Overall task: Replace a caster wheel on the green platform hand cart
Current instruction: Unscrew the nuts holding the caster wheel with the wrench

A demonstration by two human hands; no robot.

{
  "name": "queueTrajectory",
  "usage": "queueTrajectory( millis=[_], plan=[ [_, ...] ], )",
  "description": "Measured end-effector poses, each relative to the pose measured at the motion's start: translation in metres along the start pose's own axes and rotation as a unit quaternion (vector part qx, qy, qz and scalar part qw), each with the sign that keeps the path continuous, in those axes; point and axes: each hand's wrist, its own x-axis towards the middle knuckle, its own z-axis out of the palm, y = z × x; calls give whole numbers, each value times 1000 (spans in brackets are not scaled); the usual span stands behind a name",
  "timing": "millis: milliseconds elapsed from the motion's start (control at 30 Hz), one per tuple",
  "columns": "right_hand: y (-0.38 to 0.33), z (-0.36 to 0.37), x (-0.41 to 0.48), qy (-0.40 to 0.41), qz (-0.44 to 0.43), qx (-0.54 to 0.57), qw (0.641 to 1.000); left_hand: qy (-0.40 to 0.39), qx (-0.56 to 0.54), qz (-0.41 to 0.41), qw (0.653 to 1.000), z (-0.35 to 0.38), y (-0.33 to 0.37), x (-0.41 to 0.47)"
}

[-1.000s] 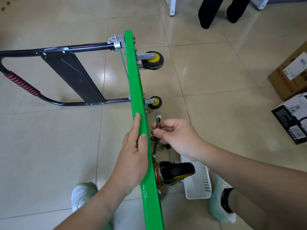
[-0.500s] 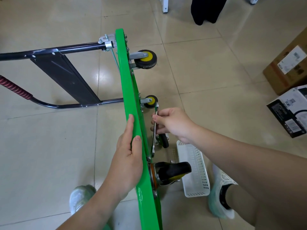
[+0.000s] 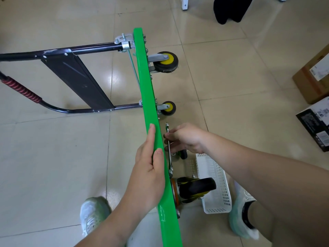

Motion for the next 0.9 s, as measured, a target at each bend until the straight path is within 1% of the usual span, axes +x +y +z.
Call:
queueTrajectory(
  millis=[133,433,600,733,900],
  plan=[
    [0,3,2,-8,13,-7,1000,3,-3,-2,1000,0,-1,0],
    [2,8,-6,-28,-6,-56,998,7,-5,0,1000,-1,0,0],
    [-3,8,-17,-30,-56,-39,997,6,-7,-2,1000,-1,1,1],
    [0,5,-36,-36,-116,-1,993,2,-4,0,1000,0,0,2],
    [10,8,-63,-4,-171,27,985,14,-7,1,1000,0,-2,3]
  ],
)
